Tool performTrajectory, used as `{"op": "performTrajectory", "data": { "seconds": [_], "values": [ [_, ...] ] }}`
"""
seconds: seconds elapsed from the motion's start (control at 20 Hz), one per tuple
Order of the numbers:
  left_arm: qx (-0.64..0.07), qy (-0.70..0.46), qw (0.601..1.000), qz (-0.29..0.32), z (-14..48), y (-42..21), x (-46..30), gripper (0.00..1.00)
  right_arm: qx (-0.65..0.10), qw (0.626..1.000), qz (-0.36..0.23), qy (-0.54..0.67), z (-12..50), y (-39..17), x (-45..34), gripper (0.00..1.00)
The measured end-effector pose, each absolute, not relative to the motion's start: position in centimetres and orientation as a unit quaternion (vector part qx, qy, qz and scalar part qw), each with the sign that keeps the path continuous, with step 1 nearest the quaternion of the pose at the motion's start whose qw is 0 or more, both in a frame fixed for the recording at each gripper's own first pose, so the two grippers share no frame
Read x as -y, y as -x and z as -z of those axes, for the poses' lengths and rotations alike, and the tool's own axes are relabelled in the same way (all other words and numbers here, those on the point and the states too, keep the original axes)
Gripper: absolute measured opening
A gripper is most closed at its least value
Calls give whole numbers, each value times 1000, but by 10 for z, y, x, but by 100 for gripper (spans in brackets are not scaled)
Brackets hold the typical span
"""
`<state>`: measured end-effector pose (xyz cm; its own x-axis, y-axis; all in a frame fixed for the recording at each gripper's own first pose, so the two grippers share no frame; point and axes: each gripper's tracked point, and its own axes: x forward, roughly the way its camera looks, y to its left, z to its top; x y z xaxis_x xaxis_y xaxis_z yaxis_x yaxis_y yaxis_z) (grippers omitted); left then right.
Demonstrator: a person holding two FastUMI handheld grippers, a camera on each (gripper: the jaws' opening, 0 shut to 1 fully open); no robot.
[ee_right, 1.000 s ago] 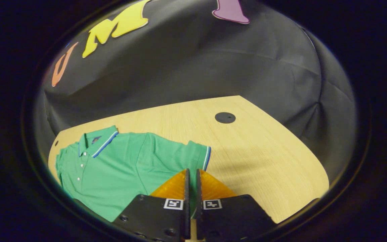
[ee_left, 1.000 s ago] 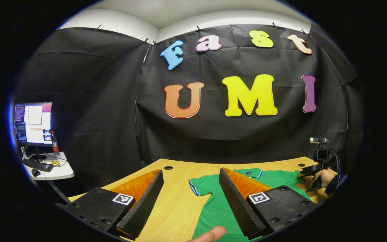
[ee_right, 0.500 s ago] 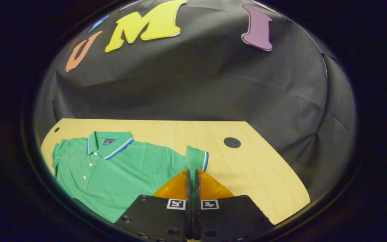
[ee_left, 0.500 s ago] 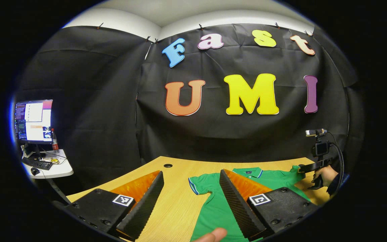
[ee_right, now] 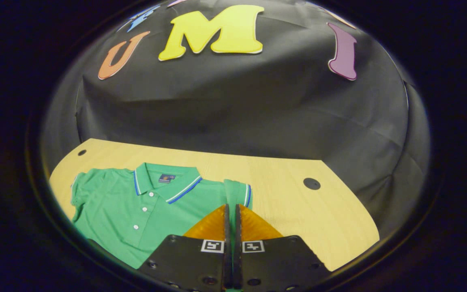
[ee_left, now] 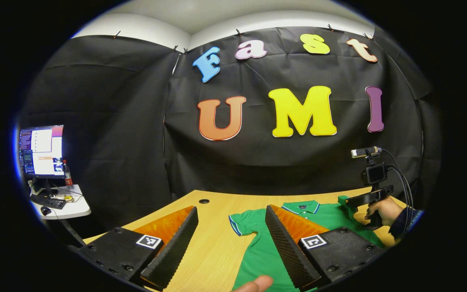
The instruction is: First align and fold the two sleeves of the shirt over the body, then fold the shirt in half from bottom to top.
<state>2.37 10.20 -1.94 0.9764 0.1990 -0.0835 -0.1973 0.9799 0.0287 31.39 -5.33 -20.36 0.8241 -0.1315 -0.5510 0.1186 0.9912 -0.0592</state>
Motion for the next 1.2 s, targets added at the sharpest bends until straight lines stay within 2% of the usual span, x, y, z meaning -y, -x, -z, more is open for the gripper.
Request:
{"op": "performTrajectory", "data": {
  "seconds": [0.2, 0.25, 0.3, 0.45, 0.65, 0.85, 0.95, 1.2],
  "values": [
    [-51, -5, 995, -90, 23, -27, -95, 100, -283, 958, 41, -19, 197, -309, 26, 1],
    [-49, -7, 995, -92, 22, -26, -96, 100, -281, 959, 34, -22, 195, -309, 22, 7],
    [-46, -8, 995, -92, 21, -26, -96, 100, -282, 959, 31, -21, 193, -308, 20, 17],
    [-46, -13, 995, -87, 23, -27, -90, 100, -283, 959, 20, 10, 188, -298, 14, 95],
    [-63, -7, 994, -90, 32, -30, -87, 100, -260, 965, -10, 25, 159, -274, -5, 96],
    [-66, -17, 993, -94, 35, -32, -84, 100, -223, 975, -16, 14, 108, -230, -5, 96],
    [-69, -20, 992, -102, 37, -33, -83, 100, -200, 979, -37, 11, 83, -206, -9, 95],
    [-85, -18, 991, -100, 52, -34, -63, 100, -96, 993, -63, 38, 12, -125, 16, 95]
  ]
}}
